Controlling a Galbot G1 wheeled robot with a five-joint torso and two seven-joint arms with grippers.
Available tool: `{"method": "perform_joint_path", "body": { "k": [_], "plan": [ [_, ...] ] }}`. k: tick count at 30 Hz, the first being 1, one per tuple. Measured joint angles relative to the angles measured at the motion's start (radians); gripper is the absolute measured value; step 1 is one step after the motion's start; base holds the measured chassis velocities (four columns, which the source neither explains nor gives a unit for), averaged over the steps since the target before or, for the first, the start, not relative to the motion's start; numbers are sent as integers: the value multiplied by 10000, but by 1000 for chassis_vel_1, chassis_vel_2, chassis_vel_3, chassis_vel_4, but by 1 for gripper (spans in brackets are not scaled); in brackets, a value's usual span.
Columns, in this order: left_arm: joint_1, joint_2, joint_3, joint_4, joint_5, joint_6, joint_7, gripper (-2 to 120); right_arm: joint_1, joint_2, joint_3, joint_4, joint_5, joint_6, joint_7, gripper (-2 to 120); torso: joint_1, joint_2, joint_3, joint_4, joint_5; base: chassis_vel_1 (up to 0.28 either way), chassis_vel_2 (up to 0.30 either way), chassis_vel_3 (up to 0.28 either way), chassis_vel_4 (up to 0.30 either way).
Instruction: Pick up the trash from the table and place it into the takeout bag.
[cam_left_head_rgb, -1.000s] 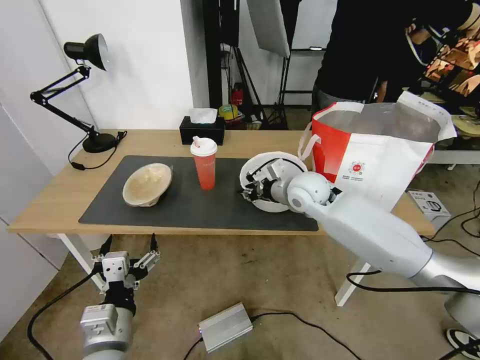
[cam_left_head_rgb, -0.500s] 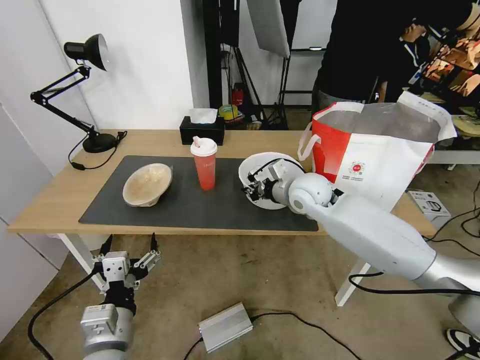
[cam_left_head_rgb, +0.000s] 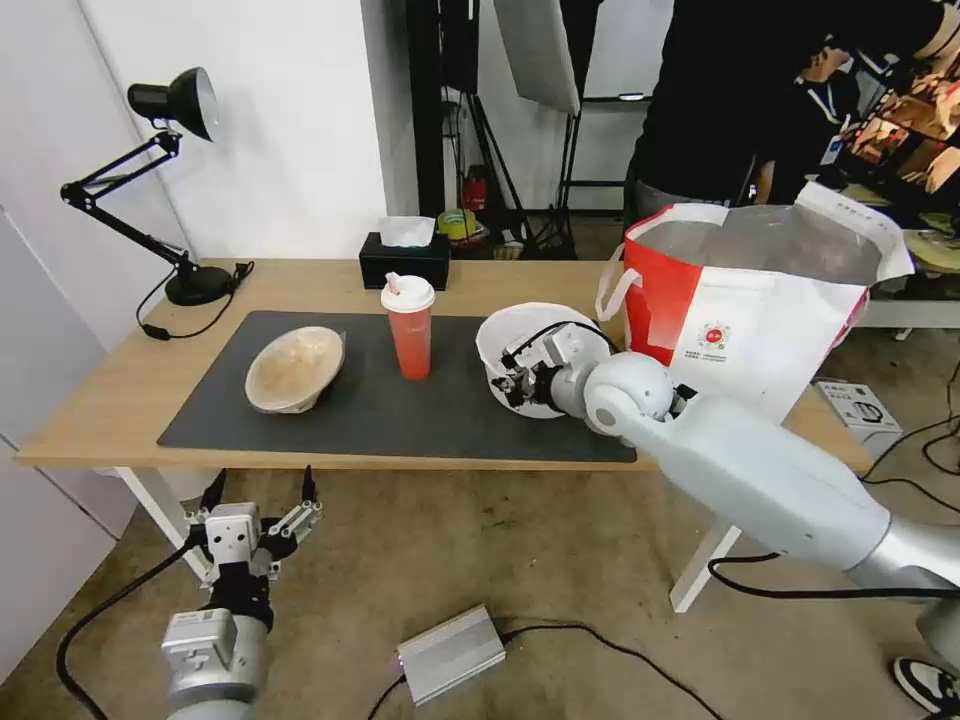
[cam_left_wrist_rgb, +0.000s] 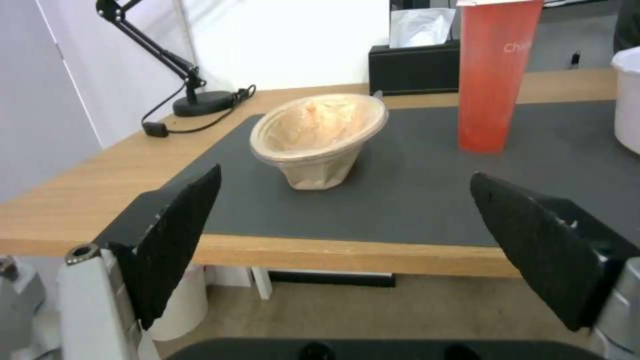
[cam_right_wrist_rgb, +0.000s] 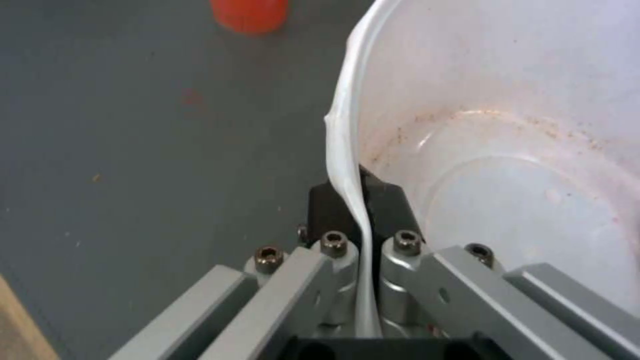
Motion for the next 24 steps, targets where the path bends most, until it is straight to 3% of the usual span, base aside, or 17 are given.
{"method": "perform_joint_path", "body": {
  "k": [10,24],
  "plan": [
    [-69,19,58,23,0,0,5,100,300,-544,-132,772,424,-7,302,0,0,0,-1,0,0,0,0,0,0],
    [-123,-4,55,70,-9,0,5,100,802,-743,-335,1391,685,-6,350,0,0,0,-2,1,-1,0,0,0,0]
  ]
}}
